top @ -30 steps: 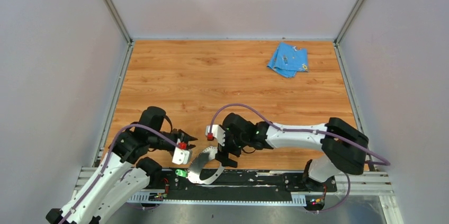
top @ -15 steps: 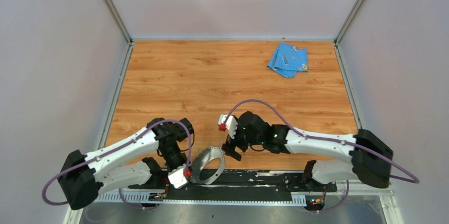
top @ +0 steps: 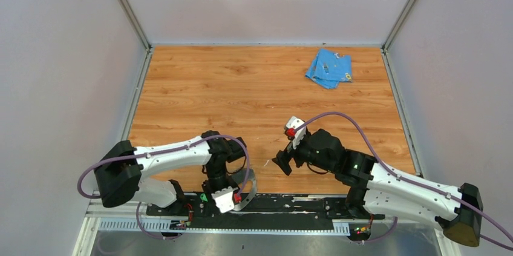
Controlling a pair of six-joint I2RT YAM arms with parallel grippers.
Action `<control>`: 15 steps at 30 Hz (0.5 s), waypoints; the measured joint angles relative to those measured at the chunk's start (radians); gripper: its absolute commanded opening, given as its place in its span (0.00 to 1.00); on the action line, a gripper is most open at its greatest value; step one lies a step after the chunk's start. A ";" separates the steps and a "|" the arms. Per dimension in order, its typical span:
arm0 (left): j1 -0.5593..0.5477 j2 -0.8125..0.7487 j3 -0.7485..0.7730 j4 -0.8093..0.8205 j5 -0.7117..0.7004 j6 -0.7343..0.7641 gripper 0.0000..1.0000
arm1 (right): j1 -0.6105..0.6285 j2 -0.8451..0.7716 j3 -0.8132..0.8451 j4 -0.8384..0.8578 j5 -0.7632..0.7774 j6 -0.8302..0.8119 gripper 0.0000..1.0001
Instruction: Put the keys on the keyring
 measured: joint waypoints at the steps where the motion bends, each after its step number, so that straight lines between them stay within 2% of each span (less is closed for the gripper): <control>1: -0.024 0.022 0.013 0.015 -0.007 -0.037 0.53 | 0.000 -0.013 -0.005 -0.007 0.011 0.004 1.00; 6: -0.121 0.067 0.020 0.097 -0.057 -0.209 0.48 | -0.002 -0.068 -0.034 -0.046 0.054 0.014 1.00; 15: -0.186 0.041 -0.034 0.220 -0.137 -0.414 0.43 | -0.007 -0.145 -0.039 -0.077 0.094 0.014 1.00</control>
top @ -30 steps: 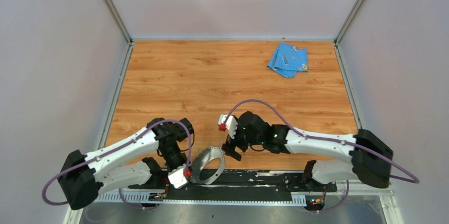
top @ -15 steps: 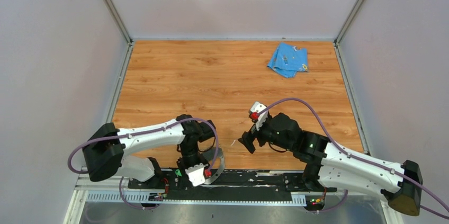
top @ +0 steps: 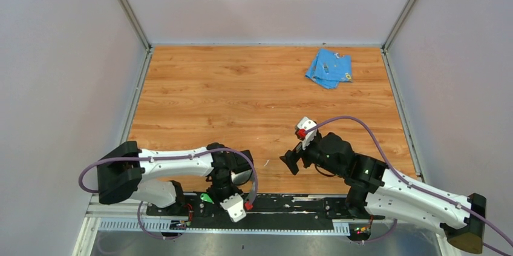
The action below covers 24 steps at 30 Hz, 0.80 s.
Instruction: Put the keys on the keyring
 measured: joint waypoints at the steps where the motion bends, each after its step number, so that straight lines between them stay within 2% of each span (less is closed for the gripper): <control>1: -0.008 -0.008 -0.012 0.011 -0.007 -0.016 0.43 | 0.000 -0.002 0.000 -0.003 0.002 0.000 1.00; 6: -0.033 -0.040 -0.056 0.047 -0.040 -0.068 0.40 | -0.006 -0.001 0.000 -0.013 0.013 0.000 0.99; 14: -0.056 -0.081 -0.095 0.119 -0.071 -0.138 0.22 | -0.011 0.025 0.000 -0.016 0.016 -0.001 0.95; 21: -0.089 -0.127 -0.127 0.154 -0.086 -0.189 0.18 | -0.013 0.021 0.000 -0.018 0.017 -0.002 0.95; 24: -0.105 -0.143 -0.138 0.166 -0.092 -0.200 0.13 | -0.013 0.020 0.000 -0.018 0.018 -0.005 0.94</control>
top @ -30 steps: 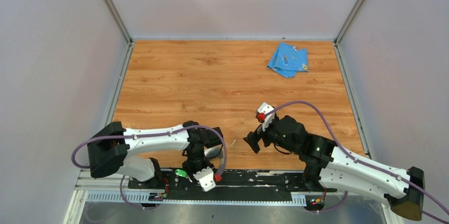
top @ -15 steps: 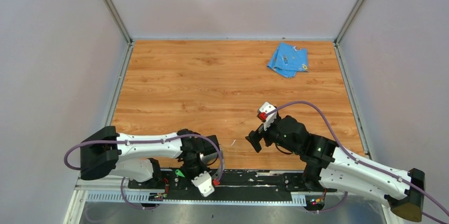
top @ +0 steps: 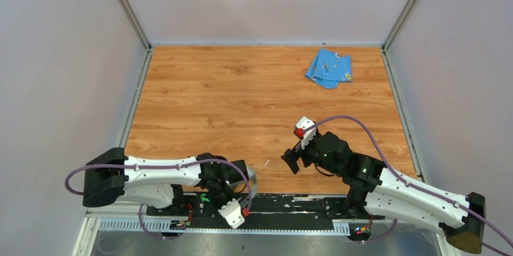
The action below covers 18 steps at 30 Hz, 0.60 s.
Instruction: Put the keys on the keyring
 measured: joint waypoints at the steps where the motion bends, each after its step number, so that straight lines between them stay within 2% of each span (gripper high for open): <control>1: -0.004 -0.003 -0.002 0.002 -0.001 -0.005 0.10 | 0.000 0.000 0.000 0.000 0.000 -0.001 0.94; 3: -0.009 -0.007 -0.005 0.007 -0.003 -0.012 0.00 | 0.000 0.000 0.000 0.000 0.002 -0.003 0.89; 6: -0.013 -0.024 -0.015 0.012 -0.004 -0.014 0.00 | 0.000 0.000 0.000 0.000 0.002 -0.008 0.82; 9: -0.013 -0.056 -0.020 0.011 -0.017 -0.010 0.00 | -0.002 0.000 0.000 0.000 0.002 -0.011 0.82; 12: -0.010 -0.100 0.004 0.002 -0.063 0.003 0.00 | -0.006 0.000 0.002 0.000 0.001 -0.016 0.78; 14: 0.012 -0.124 0.053 -0.005 -0.078 0.008 0.00 | -0.009 -0.004 0.011 0.000 -0.002 -0.026 0.81; 15: 0.033 -0.132 0.093 -0.005 -0.082 0.001 0.00 | -0.010 -0.009 0.016 0.002 -0.002 -0.029 0.93; 16: 0.054 -0.133 0.132 -0.004 -0.085 -0.011 0.00 | -0.011 -0.018 0.020 0.008 -0.002 -0.031 0.99; 18: 0.114 -0.127 0.242 -0.001 -0.065 -0.063 0.00 | -0.013 -0.039 0.032 0.016 -0.002 -0.038 1.00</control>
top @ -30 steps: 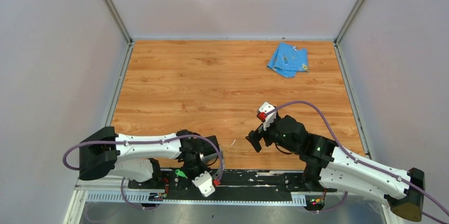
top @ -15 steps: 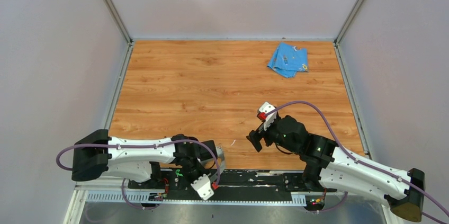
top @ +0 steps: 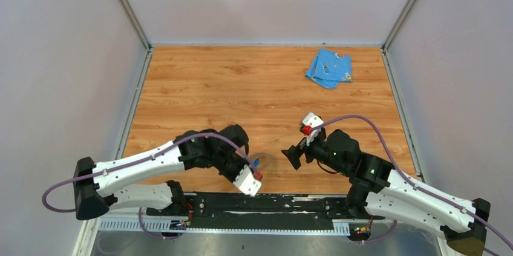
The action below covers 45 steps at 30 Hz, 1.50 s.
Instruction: Put the keys on the keyring
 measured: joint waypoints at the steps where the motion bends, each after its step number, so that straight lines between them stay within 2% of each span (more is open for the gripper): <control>1: 0.035 0.003 0.058 0.005 0.019 -0.030 0.00 | 0.000 -0.010 0.007 0.003 -0.001 -0.004 1.00; 6: 0.175 -0.012 0.242 0.086 0.133 -0.183 0.00 | -0.004 -0.024 0.104 -0.002 -0.045 -0.017 1.00; 13: 0.221 -0.145 0.248 0.374 0.243 -0.472 0.00 | -0.006 -0.011 0.309 -0.008 -0.188 -0.100 1.00; 18: 0.222 -0.176 0.252 0.558 0.277 -0.643 0.00 | -0.006 -0.007 0.398 -0.019 -0.359 -0.163 0.79; 21: 0.222 -0.174 0.252 0.612 0.292 -0.711 0.00 | -0.006 0.029 0.451 -0.027 -0.460 -0.185 0.76; 25: 0.222 -0.189 0.244 0.689 0.303 -0.785 0.00 | -0.006 0.069 0.476 -0.029 -0.542 -0.195 0.72; 31: 0.222 -0.213 0.229 0.774 0.313 -0.866 0.00 | -0.006 0.100 0.476 -0.021 -0.622 -0.188 0.56; 45: 0.222 -0.217 0.174 0.853 0.271 -0.986 0.00 | -0.006 0.101 0.476 0.085 -0.633 -0.109 0.41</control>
